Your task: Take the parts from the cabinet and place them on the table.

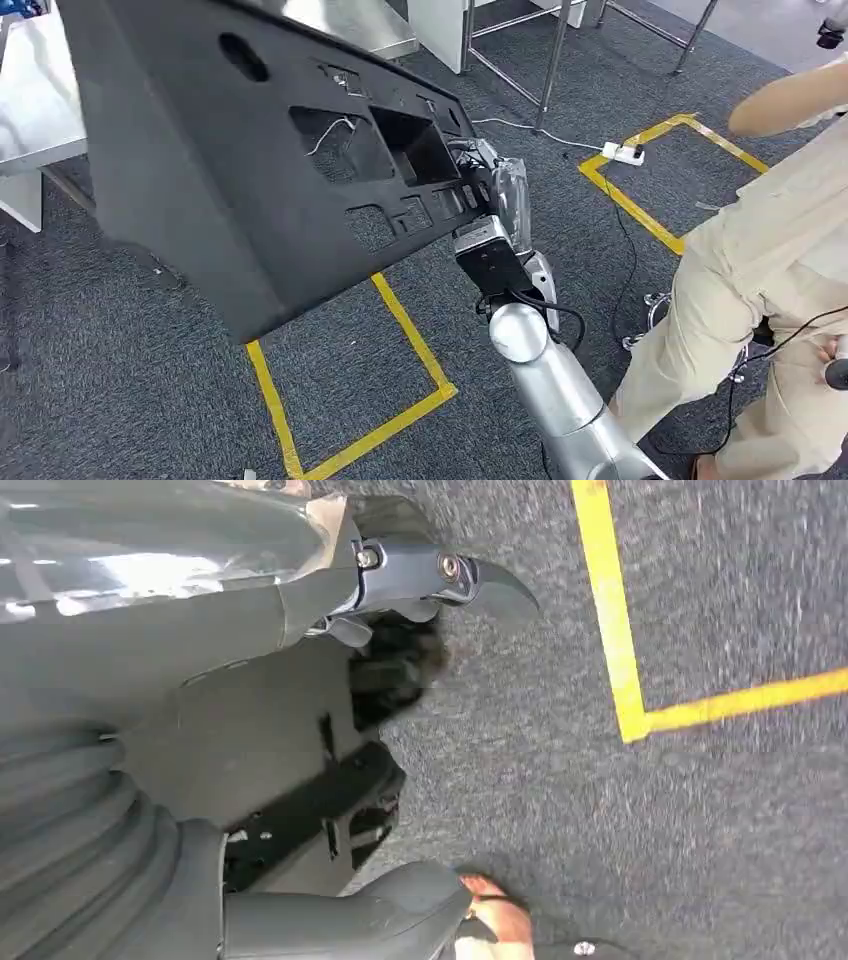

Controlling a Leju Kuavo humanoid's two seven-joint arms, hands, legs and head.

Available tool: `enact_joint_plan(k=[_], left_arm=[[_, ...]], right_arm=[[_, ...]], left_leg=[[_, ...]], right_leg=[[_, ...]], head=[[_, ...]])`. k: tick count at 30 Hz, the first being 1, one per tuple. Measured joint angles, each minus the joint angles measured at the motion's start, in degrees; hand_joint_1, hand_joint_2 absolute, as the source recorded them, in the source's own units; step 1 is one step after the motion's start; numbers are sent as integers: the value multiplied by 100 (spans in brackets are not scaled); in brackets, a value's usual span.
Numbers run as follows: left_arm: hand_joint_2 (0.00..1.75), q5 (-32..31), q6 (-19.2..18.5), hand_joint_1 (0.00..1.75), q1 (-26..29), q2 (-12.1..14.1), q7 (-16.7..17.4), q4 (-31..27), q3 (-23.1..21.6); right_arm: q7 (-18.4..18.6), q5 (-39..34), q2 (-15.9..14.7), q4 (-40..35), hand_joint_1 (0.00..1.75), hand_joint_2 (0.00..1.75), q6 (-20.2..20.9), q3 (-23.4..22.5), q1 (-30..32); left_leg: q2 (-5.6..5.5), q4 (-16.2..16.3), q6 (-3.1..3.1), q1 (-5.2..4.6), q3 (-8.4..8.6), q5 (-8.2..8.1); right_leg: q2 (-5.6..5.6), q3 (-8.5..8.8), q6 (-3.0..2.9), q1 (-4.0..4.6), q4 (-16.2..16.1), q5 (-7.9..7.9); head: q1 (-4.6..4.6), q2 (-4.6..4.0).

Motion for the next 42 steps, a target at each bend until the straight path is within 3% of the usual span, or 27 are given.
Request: enact_joint_plan(k=[2, 3, 4, 8, 9, 10, 11, 13, 14, 15, 16, 18, 20, 23, 25, 26, 28, 29, 30, 31, 33, 34, 35, 38, 39, 40, 42], left_arm=[[175, 81, -42, 0, 0, 0, -29, -2, 4], [175, 96, -66, 0, -4, 0, -57, -2, 7], [175, 116, -87, 0, -18, 6, -79, -2, 9], [175, 157, -48, 0, -6, 4, -137, -2, 20], [175, 168, -44, 0, 3, 0, -146, -4, 24], [175, 190, -44, 0, -7, -11, -160, -4, 24], [175, 203, -44, 0, -21, -15, -171, -4, 26], [175, 255, -48, 0, -19, -22, -194, -4, 26], [175, 264, -48, 0, -8, -20, -199, -4, 28], [175, 271, -48, 0, 1, -20, -205, -4, 33], [175, 273, -48, 0, 8, -20, -212, -4, 37], [175, 275, -48, 0, 8, -20, -221, -4, 42], [175, 275, -48, 0, 9, -11, -227, -4, 42], [175, 273, 5, 0, 32, 7, -232, -4, 44], [175, 196, 96, 0, 30, 9, -269, -4, 37], [175, 122, 173, 0, 26, 11, -321, -4, 22], [175, -53, 357, 0, 30, 20, -488, -4, -15], [175, -151, 402, 0, 38, 26, -599, -4, -61], [175, -272, 472, 0, 39, 35, -713, -4, -136], [175, -389, 588, 0, 38, 41, -804, -4, -211], [175, -496, 724, 0, 36, 50, -874, -4, -317], [175, -520, 750, 0, 33, 59, -903, -7, -354], [175, -527, 756, 0, 14, 79, -925, -9, -394], [175, -564, 776, 0, 4, 94, -968, -11, -465], [175, -564, 776, 0, 3, 94, -970, -18, -479], [175, -564, 776, 0, 4, 90, -977, -20, -496], [175, -566, 776, 0, -15, 90, -983, -20, -535]], right_arm=[[59, 78, -24, -22, 175, 175, 11, -11, -27], [72, 96, -35, -22, 175, 175, 15, -20, -64], [74, 105, -46, -22, 175, 175, 17, -33, -99], [70, 113, -81, 28, 175, 175, 61, -63, -233], [40, 152, -81, 55, 175, 175, 48, -66, -290], [4, 197, -87, 99, 175, 175, 17, -59, -361], [-24, 150, -98, 127, 175, 175, 20, -59, -407], [-39, 35, -131, 194, 175, 175, 131, -46, -417], [-35, 17, -142, 225, 175, 175, 157, -35, -417], [-33, 6, -157, 256, 175, 175, 166, -35, -418], [-35, 6, -168, 275, 175, 175, 171, -35, -427], [-37, 4, -170, 293, 175, 175, 177, -20, -473], [-39, 2, -168, 326, 175, 175, 181, 2, -513], [-37, -16, -170, 354, 175, 175, 181, 9, -525], [-37, -18, -164, 359, 175, 175, 177, 15, -566], [-35, -20, -157, 359, 175, 175, 155, 13, -579], [7, 48, -166, 359, 175, 175, 89, 13, -577], [64, 118, -175, 356, 175, 175, 59, 13, -577], [123, 252, -197, 356, 175, 175, 20, 13, -576], [229, 455, -235, 348, 175, 175, -27, 11, -577], [344, 761, -310, 310, 175, 175, -90, -22, -582], [409, 907, -343, 299, 175, 175, -136, -46, -591], [457, 1043, -383, 297, 175, 175, -177, -74, -603], [551, 1195, -527, 293, 175, 175, -205, -162, -609], [551, 1204, -546, 273, 175, 175, -210, -181, -611], [558, 1206, -603, 267, 175, 175, -214, -201, -612], [568, 1221, -653, 265, 175, 175, -225, -236, -636]], left_leg=[[67, -902, 74, -12, 434, 522], [252, -1411, 144, -50, 709, 739], [540, -1616, 194, -129, 814, 660], [270, -1702, 242, -168, 799, 657], [192, -1812, 269, -64, 903, 736], [138, -1846, 295, -97, 930, 751], [96, -1843, 313, -99, 935, 753], [-50, -1841, 339, -99, 944, 734], [-112, -1836, 340, -100, 950, 727], [-168, -1835, 336, -101, 962, 719], [-226, -1826, 321, -100, 981, 702], [-295, -1761, 279, -89, 1019, 629], [-330, -1679, 204, -142, 981, 552], [-324, -1696, 176, -126, 979, 546], [-167, -1500, 89, -126, 927, 401], [-88, -1149, 39, -94, 756, 205], [-19, -267, -22, -45, 283, -154], [-6, 36, -41, -28, 87, -203], [-5, 76, -41, -16, 23, -140], [-5, -153, -26, -10, 99, 53], [-3, -1125, 51, -13, 584, 582], [21, -1591, 120, -34, 826, 720], [45, -1659, 130, -70, 873, 626], [-1, -1674, 194, -121, 863, 617], [-7, -1772, 240, -105, 933, 665], [-9, -1855, 260, -68, 1000, 710], [-11, -1885, 317, -65, 1034, 716]], right_leg=[[-104, 62, 16, 13, -4, -42], [-148, 99, 27, 22, -11, -64], [-186, 120, 51, 41, -19, -84], [-419, 192, 162, 89, -104, -122], [-321, 131, 200, 112, -41, -163], [-19, 74, 173, 96, 184, -259], [136, -116, 127, 86, 562, -421], [219, -641, 90, 83, 1476, -738], [227, -826, 122, 83, 1722, -759], [230, -868, 169, 84, 1672, -669], [230, -766, 238, 81, 1347, -458], [232, -316, 356, 52, 236, 98], [246, -175, 245, 58, -50, 180], [248, -180, 131, 84, -33, 189], [247, -134, 66, 19, -48, 175], [244, -117, 18, 21, -48, 164], [235, -107, -1, 29, -46, 151], [233, -107, -9, 29, -46, 143], [233, -99, -12, 30, -46, 138], [233, -85, -17, 31, -46, 132], [234, -29, -3, 37, -49, 104], [236, -10, 7, 31, -58, 95], [236, -19, 40, 88, -56, 78], [207, 4, 139, 53, -108, 75], [207, 20, 181, 91, -127, 68], [211, -39, 181, 75, -2, 14], [234, -367, 111, 78, 679, -308]], head=[[0, -2], [0, -2], [4, -2], [2, -2], [15, 0], [20, -2], [18, 0], [24, -2], [28, -2], [31, -2], [28, -2], [31, -2], [33, -2], [26, -2], [13, -2], [-9, -2], [-9, -2], [-11, -2], [-11, -2], [-11, -2], [-11, -2], [-9, -2], [-9, -2], [-11, -2], [-9, -2], [6, -2], [15, -2]])
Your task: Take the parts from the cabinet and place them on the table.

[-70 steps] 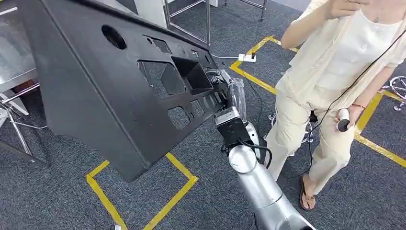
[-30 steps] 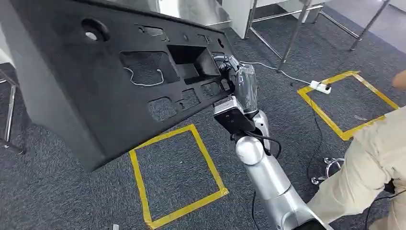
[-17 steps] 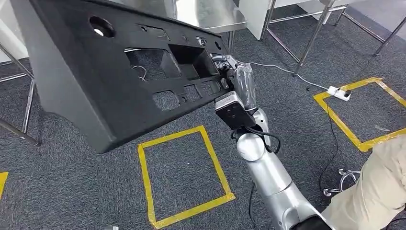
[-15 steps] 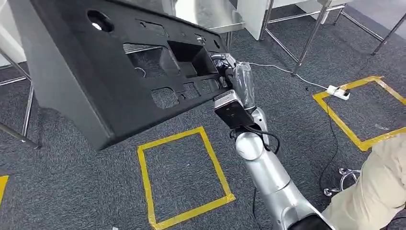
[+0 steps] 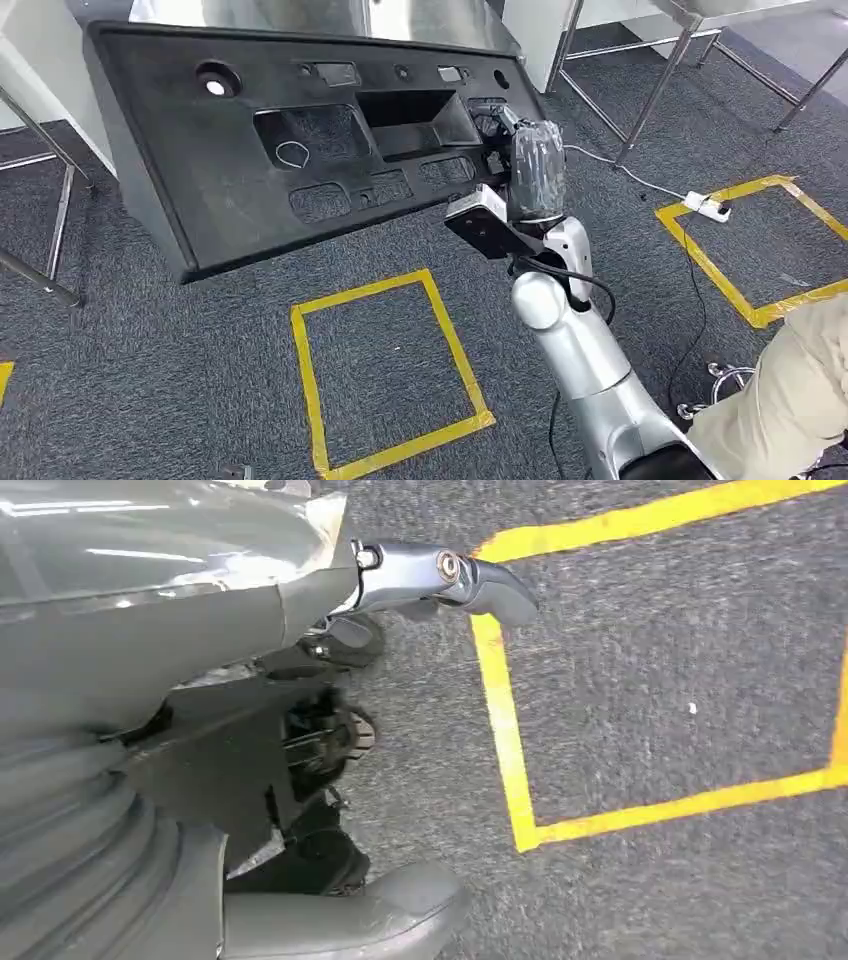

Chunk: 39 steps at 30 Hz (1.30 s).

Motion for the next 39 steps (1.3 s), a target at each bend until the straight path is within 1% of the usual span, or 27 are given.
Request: enact_joint_plan(k=[2, 3, 4, 5, 7, 9, 11, 13, 14, 16, 17, 18, 19, 20, 22, 23, 24, 25, 27, 29, 32, 33, 34, 35, 36, 38, 39], left_arm=[[175, -18, 18, 0, 3, 2, -59, 0, -20], [175, -33, 39, 0, 4, 4, -127, 0, -24], [175, -53, 72, 0, 1, 4, -188, -2, -29], [175, -70, 94, 0, -2, 7, -269, -18, -33], [175, -76, 175, 0, -8, 15, -445, -55, -42], [175, -55, 188, 0, -13, 52, -575, -85, -37], [175, 0, 207, 0, -6, 87, -710, -94, -28], [175, 15, 293, 0, -2, 151, -835, -124, -22], [175, 35, 308, 0, -10, 160, -872, -136, -20], [175, 72, 315, 0, -6, 221, -907, -136, -9], [175, 107, 313, 0, 12, 238, -912, -136, -4], [175, 116, 306, 0, 27, 254, -914, -136, 2], [175, 120, 287, 0, 38, 267, -920, -136, 6], [175, 120, 264, 0, 43, 275, -931, -136, 9], [175, 122, 260, 0, 41, 289, -947, -136, 15], [175, 129, 260, 0, 33, 319, -951, -136, 26], [175, 129, 258, 0, 35, 319, -964, -136, 35], [175, 131, 256, 0, 41, 319, -964, -136, 35], [175, 142, 256, 0, 54, 323, -964, -133, 39], [175, 151, 258, 0, 67, 326, -971, -136, 55], [175, 157, 245, 0, 87, 334, -966, -133, 61], [175, 171, 238, 0, 107, 332, -960, -129, 63], [175, 175, 228, 0, 135, 328, -958, -127, 68], [175, 188, 212, 0, 151, 330, -953, -127, 74], [175, 192, 201, 0, 156, 330, -951, -127, 81], [175, 201, 164, 0, 157, 341, -947, -127, 85], [175, 201, 151, 0, 160, 354, -938, -125, 94]], right_arm=[[94, 136, -92, 2, 175, 175, -20, -29, 20], [145, 208, -191, 7, 175, 175, -42, -61, 25], [169, 226, -298, 13, 175, 175, -55, -105, 21], [190, 197, -460, 26, 175, 175, -81, -175, -6], [186, 40, -810, 87, 175, 175, -87, -384, -189], [145, -161, -1101, 183, 175, 175, -100, -605, -421], [88, -444, -1389, 269, 175, 175, -96, -837, -605], [83, -715, -1676, 332, 175, 175, -11, -1040, -806], [64, -846, -1778, 359, 175, 175, 15, -1124, -869], [-58, -1057, -1945, 402, 175, 175, 28, -1259, -859], [-126, -1121, -1995, 420, 175, 175, 16, -1305, -804], [-168, -1143, -2022, 433, 175, 175, -7, -1325, -729], [-216, -1162, -2048, 442, 175, 175, -26, -1338, -642], [-249, -1165, -2074, 442, 175, 175, -42, -1342, -566], [-297, -1147, -2114, 437, 175, 175, -74, -1342, -474], [-319, -1149, -2127, 435, 175, 175, -89, -1342, -444], [-325, -1149, -2153, 433, 175, 175, -101, -1342, -437], [-328, -1154, -2160, 426, 175, 175, -107, -1340, -415], [-323, -1154, -2188, 409, 175, 175, -120, -1346, -338], [-330, -1160, -2234, 360, 175, 175, -131, -1346, -276], [-339, -1182, -2304, 192, 175, 175, -186, -1349, -107], [-339, -1182, -2328, 138, 175, 175, -194, -1351, -34], [-334, -1180, -2350, 79, 175, 175, -203, -1355, 52], [-332, -1180, -2376, -2, 175, 175, -203, -1360, 145], [-332, -1180, -2402, -72, 175, 175, -203, -1364, 201], [-284, -1184, -2472, -188, 175, 175, -188, -1373, 259], [-253, -1193, -2494, -210, 175, 175, -181, -1375, 267]], left_leg=[[-28, 3, 12, -7, -1, -13], [-47, 4, 11, -10, 0, -15], [-77, 7, 8, -9, 4, -18], [-111, 19, -3, -9, 8, -26], [-164, 101, -47, -8, -10, -75], [-174, 169, -107, -56, -54, -132], [-177, 155, -128, -47, -63, -120], [-139, 240, -188, -27, -91, -193], [-82, 467, -235, -23, -194, -338], [-26, 1319, -305, 32, -618, -728], [-8, 1721, -327, 50, -844, -851], [2, 1916, -337, 60, -980, -855], [4, 1816, -327, 60, -963, -717], [4, 1489, -303, 58, -819, -490], [6, 458, -175, 30, -306, 13], [34, 204, -93, 2, -161, -55], [62, 131, -71, -41, -133, -85], [56, 118, -39, -59, -122, -103], [29, -24, 40, -78, -13, -107], [-8, -168, 94, -54, 225, -59], [-30, -167, 135, -48, 289, -140], [-39, -165, 118, -48, 329, -180], [-51, -164, 97, -47, 390, -228], [-69, -158, 68, -32, 468, -293], [-76, -147, 30, -12, 539, -359], [-83, -60, -69, -1, 608, -535], [-85, 21, -100, -9, 664, -633]], right_leg=[[3, -485, 3, -1, 864, -278], [3, -580, 41, -1, 984, -261], [3, -522, 100, -4, 806, -138], [2, -328, 170, -6, 373, 78], [-1, 196, 256, -45, -737, 507], [9, 208, 137, -10, -793, 527], [4, 205, 91, -2, -784, 540], [7, 241, 23, -83, -813, 548], [1, 255, -24, -96, -814, 525], [-1, 279, -80, -83, -814, 503], [1, 289, -93, -78, -813, 481], [2, 304, -93, -77, -813, 463], [6, 336, -83, -76, -813, 438], [9, 375, -75, -75, -813, 414], [18, 465, -45, -63, -821, 361], [17, 496, -24, -81, -847, 339], [17, 507, 13, -39, -879, 324], [12, 530, 71, -79, -934, 330], [6, 622, 212, -35, -854, 455], [7, 520, 166, -40, -633, 295], [19, -262, 127, -57, 585, -110], [23, -468, 181, -61, 831, -178], [22, -543, 249, -85, 801, -146], [19, -473, 324, -111, 498, -9], [17, -323, 400, -141, 49, 205], [-25, -34, 557, -220, -884, 845], [-80, -62, 433, -165, -878, 709]], head=[[-2, 0], [-2, 0], [-2, 0], [-2, 0], [0, 0], [-2, 2], [-7, 0], [-2, 0], [-24, 0], [-22, 0], [-22, 0], [-20, 0], [-22, 0], [-22, 0], [-20, 0], [-13, 0], [-18, 0], [-18, 0], [-18, 0], [-9, 0], [0, 0], [7, 0], [6, 0], [9, 0], [9, 0], [22, 0], [31, 0]])
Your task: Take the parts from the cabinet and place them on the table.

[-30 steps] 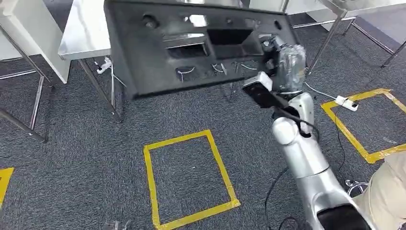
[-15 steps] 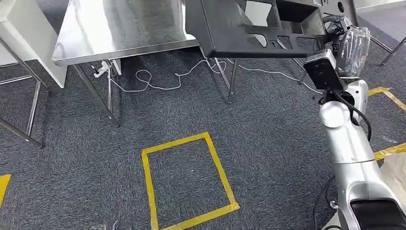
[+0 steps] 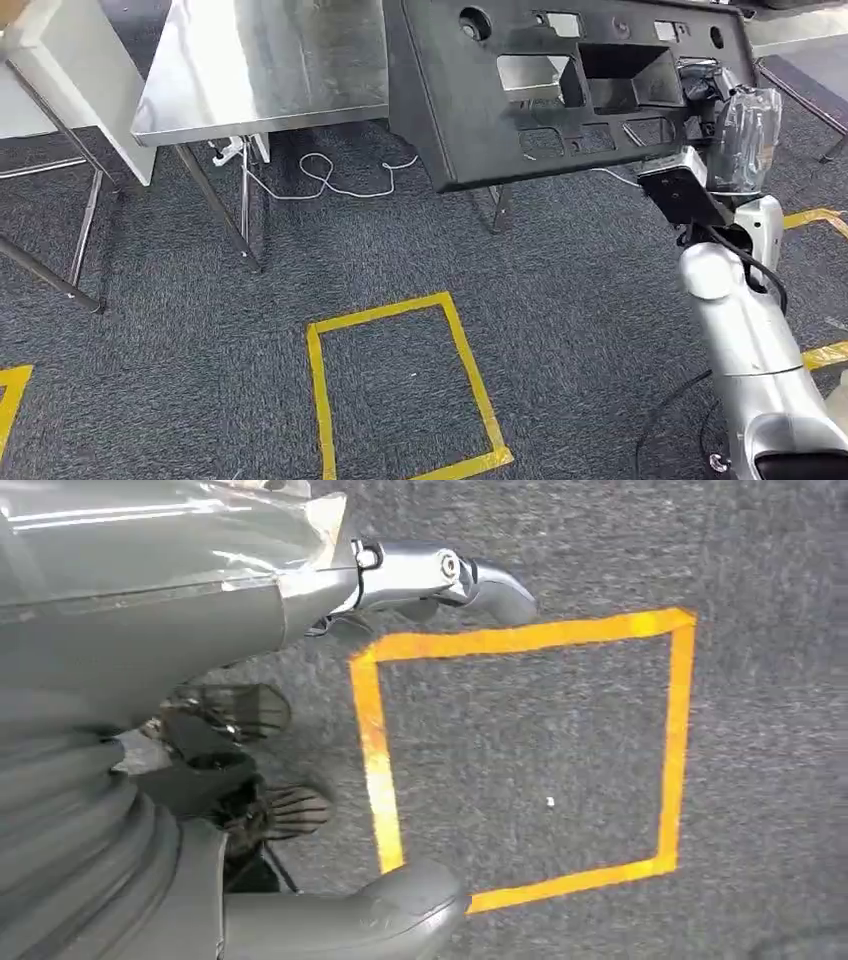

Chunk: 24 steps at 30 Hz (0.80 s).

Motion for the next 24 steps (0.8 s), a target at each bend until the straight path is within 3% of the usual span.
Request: enact_joint_plan(k=[1, 2, 4, 5, 6, 7, 8, 9, 10, 11, 12, 13, 14, 15, 17, 18, 19, 20, 21, 22, 23, 24], left_arm=[[175, 0, -2, 0, -6, 0, 2, 0, 4], [175, -2, -13, 0, 0, 0, 4, 0, 7], [175, -4, -17, 0, -8, 15, 9, -2, 17], [175, -15, -35, 0, -12, 15, 11, -4, 20], [175, -22, -39, 0, -19, 15, 20, -2, 20], [175, -24, -65, 0, -16, 15, 37, -2, 20], [175, -26, -81, 0, -8, 15, 46, 0, 20], [175, -31, -85, 0, -3, 13, 48, 2, 20], [175, -31, -85, 0, 0, 13, 50, 2, 20], [175, -31, -85, 0, 1, 13, 52, 2, 20], [175, -31, -85, 0, 0, 15, 55, 2, 20], [175, -31, -85, 0, 0, 17, 57, 2, 22], [175, -31, -87, 0, 3, 26, 61, 2, 22], [175, -31, -87, 0, 10, 57, 65, 7, 26], [175, -31, -90, 0, 14, 35, 83, 7, 26], [175, -31, -90, 0, 2, 24, 83, 2, 26], [175, -31, -92, 0, -2, 7, 87, 2, 26], [175, -28, -90, 0, 1, 11, 87, -2, 28], [175, -13, -90, 0, -1, 17, 87, -2, 33], [175, -9, -90, 0, -18, 26, 87, -2, 39], [175, 4, -90, 0, -20, 26, 90, -2, 44], [175, 9, -90, 0, -17, 17, 88, 0, 46]], right_arm=[[48, -13, -26, -48, 175, 175, 31, -4, 22], [96, -26, -79, -101, 175, 175, 44, -37, 81], [140, -28, -151, -142, 175, 175, 57, -96, 93], [166, -39, -194, -181, 175, 175, 87, -118, 103], [186, -53, -210, -194, 175, 175, 109, -140, 102], [205, -72, -225, -201, 175, 175, 127, -162, 109], [221, -79, -232, -203, 175, 175, 146, -190, 131], [236, -83, -236, -203, 175, 175, 159, -216, 161], [243, -83, -243, -203, 175, 175, 162, -230, 181], [243, -83, -249, -205, 175, 175, 164, -232, 193], [243, -83, -251, -210, 175, 175, 164, -234, 196], [243, -83, -253, -218, 175, 175, 168, -245, 196], [243, -83, -251, -218, 175, 175, 177, -253, 206], [245, -81, -243, -212, 175, 175, 192, -251, 187], [245, -79, -249, -225, 175, 175, 221, -251, 186], [249, -74, -271, -234, 175, 175, 221, -267, 189], [253, -68, -317, -249, 175, 175, 225, -302, 168], [251, -57, -310, -247, 175, 175, 236, -306, 152], [249, -55, -297, -245, 175, 175, 245, -304, 119], [247, -55, -291, -240, 175, 175, 267, -297, 80], [245, -41, -282, -234, 175, 175, 278, -282, 54], [243, -22, -269, -216, 175, 175, 286, -267, 45]], left_leg=[[21, -35, -49, -40, -47, -43], [26, 3, -66, -34, -10, -55], [37, 81, -91, -8, -51, -65], [69, 425, -138, 10, -234, 53], [78, 871, -175, 18, -513, 66], [85, 1348, -213, 28, -855, -98], [87, 1686, -227, 29, -1133, -378], [88, 1850, -234, 29, -1335, -626], [88, 1824, -222, 29, -1430, -714], [88, 1636, -201, 27, -1436, -646], [88, 1298, -151, 23, -1366, -430], [88, 803, -67, 5, -1234, -19], [90, 342, 55, -35, -1114, 515], [9, 216, 139, -104, -1107, 794], [-19, 132, 143, -129, -1032, 762], [-30, 33, 169, -131, -1019, 756], [-18, 10, 200, -135, -885, 743], [-23, -75, 200, -106, -753, 748], [-25, -91, 232, -115, -685, 716], [-23, -93, 265, -114, -648, 671], [-24, -93, 272, -114, -599, 620], [-32, -92, 275, -115, -536, 558]], right_leg=[[-1, 101, -151, 71, 36, -6], [12, 51, -236, 22, 31, 18], [40, 119, -304, -40, 53, -12], [59, 157, -341, -27, 35, -40], [57, 197, -393, -23, 29, -81], [58, 247, -413, -19, 27, -139], [64, 304, -421, -13, 27, -199], [70, 377, -426, -6, 27, -261], [78, 456, -426, 0, 27, -321], [85, 550, -425, 15, 26, -386], [90, 649, -425, 28, 22, -454], [90, 766, -421, 54, 14, -531], [89, 755, -422, 32, -17, -597], [122, 904, -382, 89, 5, -652], [152, 921, -318, 97, -112, -694], [159, 980, -254, 106, 11, -618], [182, 985, -177, 149, 28, -570], [159, 839, -200, 101, 277, -598], [146, 645, -241, 122, 624, -610], [145, 355, -234, 121, 1071, -664], [145, 51, -231, 124, 1450, -795], [146, -209, -280, 138, 1729, -1020]], head=[[-9, 0], [-2, 0], [-15, 0], [-11, 0], [-18, 0], [-11, 0], [-13, 0], [-15, 0], [-13, 0], [-13, 0], [-13, 0], [-13, 0], [-9, 0], [9, 0], [-18, 0], [-4, 0], [-18, 2], [13, 0], [6, 0], [17, 0], [20, 2], [20, 0]])
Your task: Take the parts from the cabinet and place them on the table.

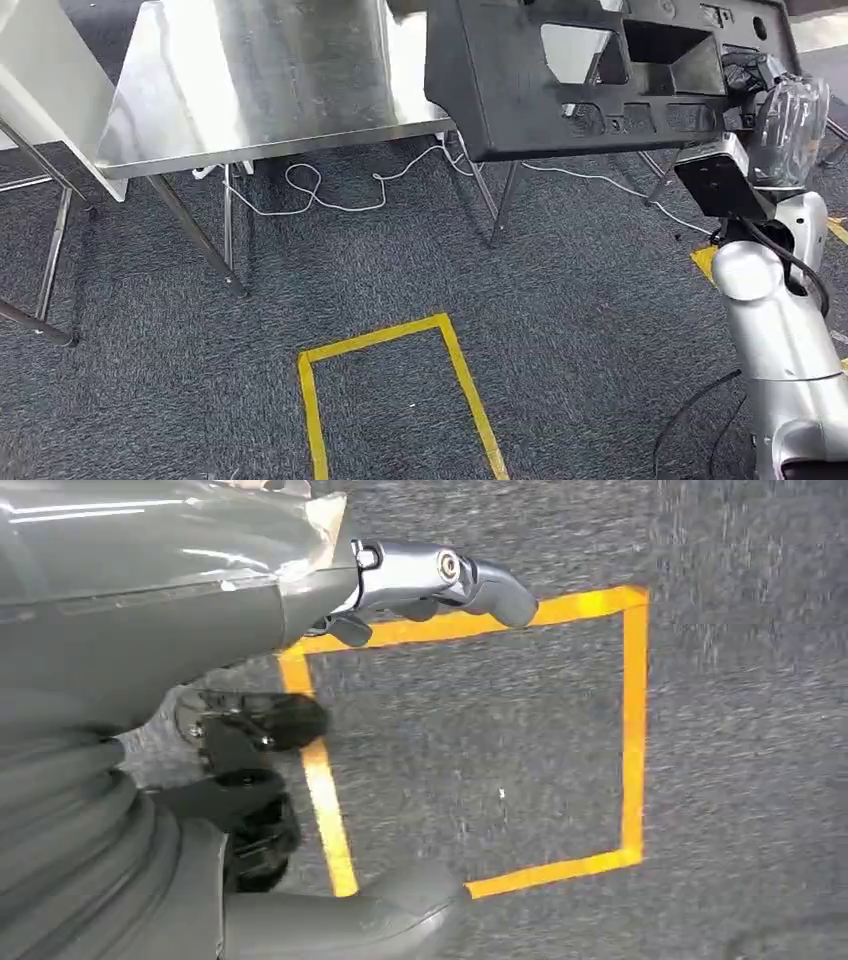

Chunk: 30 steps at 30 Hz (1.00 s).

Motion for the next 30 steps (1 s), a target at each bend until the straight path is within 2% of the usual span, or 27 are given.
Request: enact_joint_plan(k=[1, 2, 3, 4, 5, 6, 7, 8, 9, 10, 11, 12, 13, 15, 16, 17, 18, 19, 20, 21, 22, 23, 25, 26, 27, 28, 30], left_arm=[[175, 13, 0, 0, 7, -2, 2, 0, 0], [175, 15, 2, 0, 12, -2, 0, 2, 2], [175, 22, 4, 0, 12, -2, 0, 2, 2], [175, 22, 4, 0, 12, -2, 0, 2, 5], [175, 22, 4, 0, 16, -4, 0, 2, 5], [175, 22, 4, 0, 16, -2, 0, 11, 5], [175, 24, 4, 0, 28, 4, 0, 11, 5], [175, 29, 7, 0, 31, 11, 2, 11, 7], [175, 31, 9, 0, 32, 20, -2, 11, 7], [175, 33, 9, 0, 21, 20, -5, 9, 7], [175, 39, 9, 0, 8, 41, -5, 2, 9], [175, 39, 9, 0, -3, 39, -13, 2, 9], [175, 57, 7, 0, -10, 41, -9, 2, 9], [175, 72, 4, 0, 13, 46, -9, 4, 9], [175, 74, 2, 0, 31, 46, -9, 7, 9], [175, 72, 0, 0, 45, 50, -9, 7, 9], [175, 72, -4, 0, 52, 53, -9, 7, 9], [175, 72, -4, 0, 53, 55, -9, 7, 9], [175, 72, -4, 0, 55, 57, -9, 7, 9], [175, 72, -4, 0, 61, 68, -9, 17, 11], [175, 72, -4, 0, 65, 88, -9, 31, 15], [175, 72, -4, 0, 71, 83, -7, 35, 13], [175, 72, -4, 0, 56, 68, -9, 35, 13], [175, 72, -2, 0, 51, 68, -11, 31, 15], [175, 74, 2, 0, 50, 61, -13, 33, 18], [175, 74, 2, 0, 40, 61, -13, 33, 20], [175, 72, 0, 0, 38, 48, -15, 33, 22]], right_arm=[[-6, 31, 18, 24, 175, 175, 2, 22, -8], [-13, 59, 42, 46, 175, 175, 0, 42, -12], [-24, 66, 59, 59, 175, 175, -4, 61, -15], [-28, 68, 74, 70, 175, 175, -6, 79, -25], [-35, 74, 87, 77, 175, 175, -9, 87, -37], [-42, 74, 109, 110, 175, 175, -9, 99, -63], [-52, 74, 127, 127, 175, 175, -9, 109, -84], [-52, 74, 149, 136, 175, 175, -11, 125, -77], [-44, 81, 162, 153, 175, 175, -11, 129, -87], [-44, 85, 175, 160, 175, 175, -13, 140, -133], [-50, 90, 195, 160, 175, 175, -20, 147, -169], [-52, 90, 201, 162, 175, 175, -20, 151, -205], [-55, 92, 219, 169, 175, 175, -24, 162, -218], [-77, 112, 256, 188, 175, 175, -70, 179, -181], [-85, 123, 273, 190, 175, 175, -96, 188, -138], [-94, 138, 284, 190, 175, 175, -118, 190, -92], [-96, 142, 293, 190, 175, 175, -129, 190, -53], [-98, 140, 295, 190, 175, 175, -131, 190, -42], [-98, 138, 297, 190, 175, 175, -140, 190, -45], [-98, 134, 306, 195, 175, 175, -146, 190, -45], [-98, 136, 330, 199, 175, 175, -151, 201, -65], [-105, 131, 334, 197, 175, 175, -160, 199, -74], [-101, 138, 321, 193, 175, 175, -168, 188, -82], [-96, 145, 321, 195, 175, 175, -173, 186, -114], [-101, 144, 337, 199, 175, 175, -173, 190, -123], [-109, 151, 337, 201, 175, 175, -173, 192, -136], [-109, 195, 356, 212, 175, 175, -177, 197, -140]], left_leg=[[-21, 1, -7, 0, 75, -68], [-34, 2, -15, 0, 159, -132], [-53, 4, -24, 0, 251, -201], [-67, 4, -41, 1, 355, -279], [-79, 2, -67, -1, 416, -353], [-86, 56, -99, -32, 467, -439], [-91, 56, -124, -47, 461, -529], [-80, 53, -149, -57, 476, -561], [-76, 76, -168, -56, 520, -571], [-76, 82, -180, -54, 511, -617], [-48, 229, -209, -44, 405, -581], [16, 604, -281, -35, 195, -503], [58, 1055, -335, 3, -104, -531], [102, 1738, -410, 68, -678, -931], [111, 1835, -430, 88, -843, -1128], [121, 1759, -439, 100, -915, -1173], [122, 1499, -430, 110, -895, -1057], [122, 1091, -404, 113, -802, -774], [122, 609, -347, 104, -676, -301], [128, 206, -268, 83, -607, 284], [77, 201, -220, 48, -605, 350], [109, 199, -223, 25, -549, 297], [114, 86, -127, -4, -399, 281], [86, 20, -90, 19, -269, 292], [77, -10, -47, 7, -186, 256], [76, -11, 6, 6, -149, 214], [43, -12, 22, 6, -58, 100]], right_leg=[[-1, -159, -7, 5, 63, -161], [-3, -197, 30, 2, -92, -180], [-5, -143, 102, -7, -418, -78], [-11, -15, 154, -15, -894, 224], [-23, 109, 230, -22, -1369, 638], [-52, 119, 299, -24, -1750, 1083], [-88, 148, 156, -19, -1776, 1126], [-67, 233, 72, 2, -1767, 1205], [-59, 205, -29, -40, -1778, 1160], [-54, 242, -50, -63, -1769, 1155], [-39, 301, -73, -92, -1767, 1134], [-46, 354, -140, -94, -1775, 1083], [-44, 406, -177, -86, -1776, 1028], [-45, 536, -178, -82, -1775, 894], [-44, 621, -176, -83, -1776, 826], [-44, 717, -171, -83, -1776, 754], [-44, 828, -161, -83, -1776, 672], [-45, 945, -149, -83, -1778, 592], [-47, 1050, -135, -80, -1790, 514], [-41, 1039, -120, -90, -1811, 454], [-10, 1160, -67, -47, -1804, 397], [-6, 1168, -29, -46, -1842, 361], [24, 1232, 109, -12, -1766, 481], [17, 1122, 110, -15, -1629, 469], [-1, 990, 126, -32, -1282, 532], [1, 728, 91, -31, -871, 517], [-1, 168, -33, -32, -168, 142]], head=[[0, 0], [0, 0], [2, 0], [7, 2], [9, 0], [15, 0], [17, 0], [-20, 2], [0, 2], [-13, 2], [-4, 2], [-7, 0], [-24, 2], [-20, 2], [-22, 2], [-20, 2], [-22, 0], [-22, 0], [-20, 2], [-15, 0], [-18, 2], [-18, 0], [-35, 2], [-17, 2], [-22, 2], [-24, 2], [-7, 2]])
